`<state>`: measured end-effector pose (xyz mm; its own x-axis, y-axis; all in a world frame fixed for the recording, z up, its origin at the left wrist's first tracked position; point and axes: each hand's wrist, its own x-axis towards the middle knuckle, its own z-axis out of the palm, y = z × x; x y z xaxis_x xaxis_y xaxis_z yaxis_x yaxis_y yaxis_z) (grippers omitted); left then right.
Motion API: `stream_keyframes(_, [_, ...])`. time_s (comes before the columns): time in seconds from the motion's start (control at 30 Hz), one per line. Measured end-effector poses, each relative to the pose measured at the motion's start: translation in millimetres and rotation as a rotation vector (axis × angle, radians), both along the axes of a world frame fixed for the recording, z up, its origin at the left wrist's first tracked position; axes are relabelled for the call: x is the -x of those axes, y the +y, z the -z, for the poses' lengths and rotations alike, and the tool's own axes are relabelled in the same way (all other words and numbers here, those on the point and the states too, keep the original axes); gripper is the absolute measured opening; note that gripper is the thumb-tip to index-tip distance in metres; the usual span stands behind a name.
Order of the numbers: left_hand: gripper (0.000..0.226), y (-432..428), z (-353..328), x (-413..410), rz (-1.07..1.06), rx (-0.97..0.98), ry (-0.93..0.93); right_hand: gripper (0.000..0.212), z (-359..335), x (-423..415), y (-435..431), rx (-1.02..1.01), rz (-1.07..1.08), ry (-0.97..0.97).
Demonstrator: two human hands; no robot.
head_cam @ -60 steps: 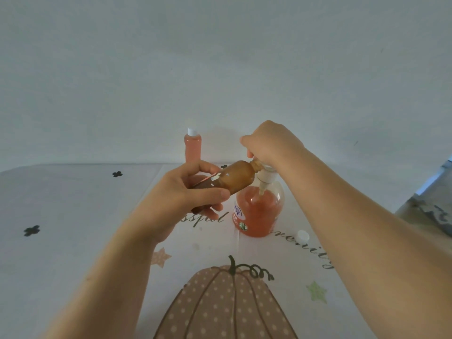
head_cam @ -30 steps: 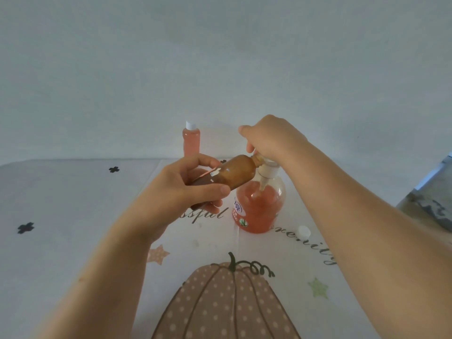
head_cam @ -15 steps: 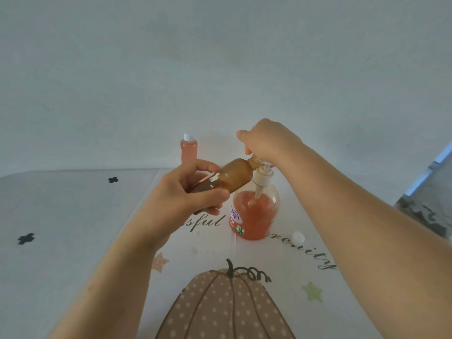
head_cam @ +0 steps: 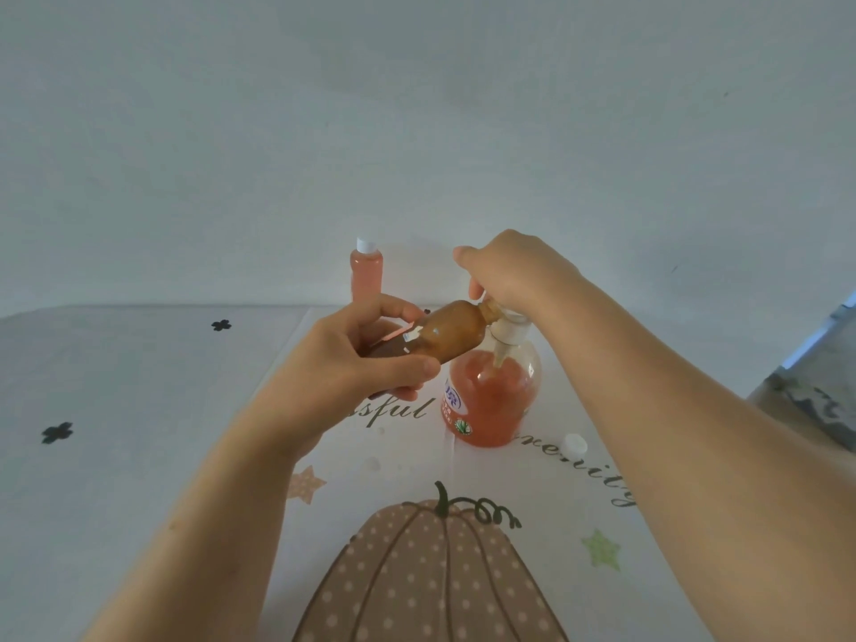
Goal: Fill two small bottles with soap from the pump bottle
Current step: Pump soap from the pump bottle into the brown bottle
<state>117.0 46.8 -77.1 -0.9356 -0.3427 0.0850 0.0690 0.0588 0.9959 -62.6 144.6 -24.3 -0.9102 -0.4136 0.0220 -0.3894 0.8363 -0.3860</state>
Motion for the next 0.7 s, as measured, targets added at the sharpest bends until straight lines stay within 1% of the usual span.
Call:
stream_keyframes(0.27, [0.034,7.5,-5.0,-1.7,-0.048,0.007,0.063,0.039,-14.5,-5.0,2.3,0.064,0.005,0.019])
stream_keyframes(0.4, [0.036,10.1,-6.1,-2.7,-0.064,0.013,0.080,0.036,-18.7,-7.0,1.0,0.016,-0.016,0.034])
stream_keyframes(0.53, [0.035,9.1,-5.0,-2.5,-0.066,0.020,0.058,0.035,-19.5,-10.1,0.3,0.013,0.007,0.003])
stream_keyframes(0.7, [0.036,4.7,-0.1,0.2,-0.054,0.049,0.010,0.038,-9.0,-6.9,0.4,0.001,0.014,0.022])
